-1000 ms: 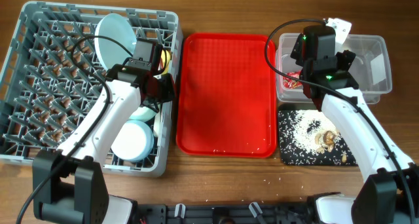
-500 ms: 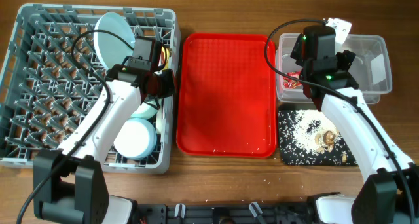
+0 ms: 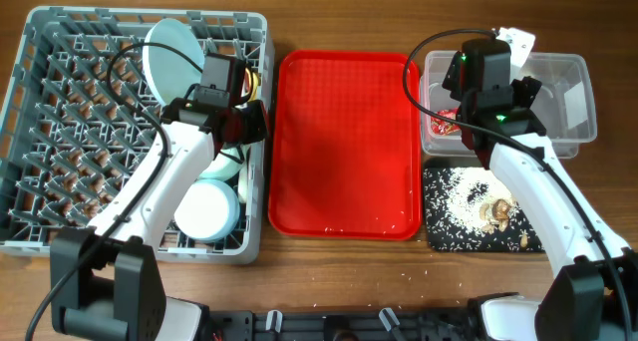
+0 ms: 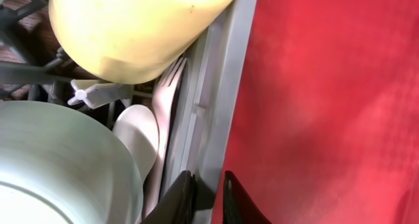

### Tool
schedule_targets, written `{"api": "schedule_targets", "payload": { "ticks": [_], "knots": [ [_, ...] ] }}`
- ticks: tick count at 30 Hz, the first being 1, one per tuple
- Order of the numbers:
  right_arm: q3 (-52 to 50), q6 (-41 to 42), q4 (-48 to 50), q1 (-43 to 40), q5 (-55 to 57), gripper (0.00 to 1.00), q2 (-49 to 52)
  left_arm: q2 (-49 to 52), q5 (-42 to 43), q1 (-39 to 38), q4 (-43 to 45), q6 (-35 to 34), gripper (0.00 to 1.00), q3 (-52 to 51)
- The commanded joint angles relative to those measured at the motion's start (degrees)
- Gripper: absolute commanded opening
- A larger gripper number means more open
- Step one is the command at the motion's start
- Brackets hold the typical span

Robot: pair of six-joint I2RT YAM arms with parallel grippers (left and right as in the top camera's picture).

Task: Sort waste into correct bins and load items into the dishwasher rack

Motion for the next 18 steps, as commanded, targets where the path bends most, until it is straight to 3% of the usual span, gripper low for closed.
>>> {"api": "schedule_targets", "payload": {
  "ticks": [1, 4, 7, 8, 9, 11, 14, 18],
  "knots": [
    [0.2, -0.7, 0.1, 0.1, -0.1, 1.00, -0.7, 0.2, 3.9, -3.9, 0.8, -0.7, 0.15, -0.2],
    [0.2, -0.7, 0.1, 0.1, -0.2, 1.00, -0.7, 0.2, 0.7, -4.8, 0.2, -0.7, 0.16, -0.2],
    [0.2, -0.7, 0.1, 0.1, -0.2, 1.00, -0.7, 0.3, -2.8, -4.9, 0.1, -0.7, 0.27, -0.2],
    [0.2, -0.7, 0.1, 0.1, -0.1, 1.00, -0.7, 0.3, -6.4, -4.9, 0.0, -0.7, 0.36, -0.2],
    [0.2, -0.7, 0.1, 0.1, -0.1, 1.00, -0.7, 0.3, -9.1, -4.7, 0.0, -0.7, 0.53, -0.2],
    [0.2, -0.7, 0.1, 0.1, -0.2, 1.00, -0.7, 0.2, -11.8, -4.2, 0.4, -0.7, 0.57, -0.2],
    [0.2, -0.7, 0.1, 0.1, -0.2, 1.00, -0.7, -1.3, -11.8, -2.8, 2.6, -0.3, 1.00, 1.1],
    [0.2, -0.7, 0.1, 0.1, -0.2, 1.00, -0.7, -5.3, -11.7, -2.3, 8.4, -0.3, 1.00, 2.1]
  ]
}}
